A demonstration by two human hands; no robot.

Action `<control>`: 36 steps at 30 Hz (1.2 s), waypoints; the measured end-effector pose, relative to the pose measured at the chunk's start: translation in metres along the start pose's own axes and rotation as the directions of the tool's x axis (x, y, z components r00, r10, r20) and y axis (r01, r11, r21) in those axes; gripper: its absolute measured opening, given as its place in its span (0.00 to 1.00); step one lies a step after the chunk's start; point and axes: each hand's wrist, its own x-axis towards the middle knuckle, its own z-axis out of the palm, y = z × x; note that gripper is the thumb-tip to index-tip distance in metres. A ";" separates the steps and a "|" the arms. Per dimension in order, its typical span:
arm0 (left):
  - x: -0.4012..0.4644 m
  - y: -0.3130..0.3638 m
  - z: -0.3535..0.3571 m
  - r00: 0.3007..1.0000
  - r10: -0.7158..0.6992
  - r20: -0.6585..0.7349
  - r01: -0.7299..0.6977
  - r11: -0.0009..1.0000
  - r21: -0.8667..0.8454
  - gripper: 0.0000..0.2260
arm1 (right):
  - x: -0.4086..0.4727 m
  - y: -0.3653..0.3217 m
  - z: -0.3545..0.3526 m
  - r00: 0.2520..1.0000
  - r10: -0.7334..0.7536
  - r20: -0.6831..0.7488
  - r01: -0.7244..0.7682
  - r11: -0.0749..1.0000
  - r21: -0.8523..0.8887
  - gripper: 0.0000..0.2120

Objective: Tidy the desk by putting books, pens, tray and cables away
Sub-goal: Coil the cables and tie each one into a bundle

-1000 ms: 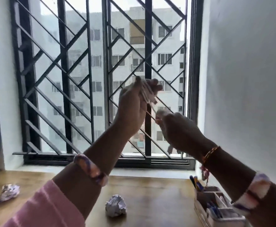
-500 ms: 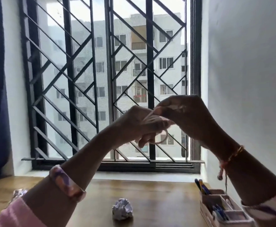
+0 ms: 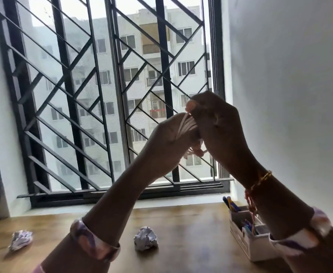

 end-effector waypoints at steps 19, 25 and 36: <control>-0.015 -0.001 0.018 0.921 0.389 -0.029 -0.145 0.411 0.900 0.16 | -0.010 -0.009 -0.003 0.711 0.701 0.055 -0.656 0.632 0.414 0.17; -0.010 0.002 0.019 0.954 0.277 -0.113 0.038 0.262 0.964 0.07 | -0.022 0.002 -0.012 0.665 0.709 0.234 -0.746 0.637 0.192 0.21; -0.003 -0.017 0.019 0.980 0.198 0.004 -0.062 0.285 0.957 0.06 | -0.039 0.019 -0.015 0.788 0.600 0.138 -0.586 0.800 -0.132 0.16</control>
